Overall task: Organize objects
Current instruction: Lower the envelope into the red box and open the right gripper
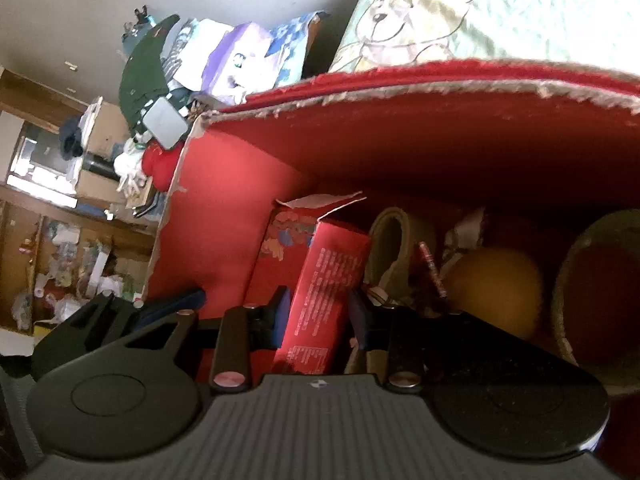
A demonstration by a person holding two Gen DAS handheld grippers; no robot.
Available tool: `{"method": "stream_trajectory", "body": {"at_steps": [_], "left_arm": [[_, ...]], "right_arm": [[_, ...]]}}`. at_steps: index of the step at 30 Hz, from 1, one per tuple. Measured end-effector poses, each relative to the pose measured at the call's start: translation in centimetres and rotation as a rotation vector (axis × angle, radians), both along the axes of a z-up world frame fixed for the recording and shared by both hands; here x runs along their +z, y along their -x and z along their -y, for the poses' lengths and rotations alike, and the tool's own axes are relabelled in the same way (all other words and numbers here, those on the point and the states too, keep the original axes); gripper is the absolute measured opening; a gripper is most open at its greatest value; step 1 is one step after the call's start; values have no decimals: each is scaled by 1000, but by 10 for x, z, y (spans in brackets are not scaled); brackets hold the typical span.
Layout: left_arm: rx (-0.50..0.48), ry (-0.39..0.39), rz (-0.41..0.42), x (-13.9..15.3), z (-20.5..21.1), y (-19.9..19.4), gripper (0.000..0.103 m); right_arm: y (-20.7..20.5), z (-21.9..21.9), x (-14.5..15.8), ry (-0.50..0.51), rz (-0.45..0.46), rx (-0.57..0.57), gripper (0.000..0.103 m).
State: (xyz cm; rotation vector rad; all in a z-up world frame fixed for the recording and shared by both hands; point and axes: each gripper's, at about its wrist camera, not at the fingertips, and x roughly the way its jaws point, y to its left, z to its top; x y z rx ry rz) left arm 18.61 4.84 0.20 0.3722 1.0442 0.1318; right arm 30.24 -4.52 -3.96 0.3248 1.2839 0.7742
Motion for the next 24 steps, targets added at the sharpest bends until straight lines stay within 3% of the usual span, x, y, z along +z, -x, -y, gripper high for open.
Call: {"method": "stream_trajectory", "body": {"at_steps": [5, 11, 15, 18, 21, 24], "left_arm": [[3, 4, 8, 0, -3, -4, 86], [7, 14, 24, -1, 2, -3, 86], [8, 29, 36, 3, 0, 1, 86], [8, 32, 45, 3, -2, 3, 85], [7, 40, 47, 4, -3, 4, 86], [7, 36, 48, 3, -1, 4, 86]], "right_arm": [[5, 4, 9, 60, 55, -16, 36], [7, 12, 13, -2, 65, -53, 36], [4, -3, 9, 52, 88, -50, 24], [7, -13, 7, 12, 73, 8, 15], [7, -15, 8, 60, 102, -3, 18], [4, -5, 3, 75, 64, -51, 19]]}}
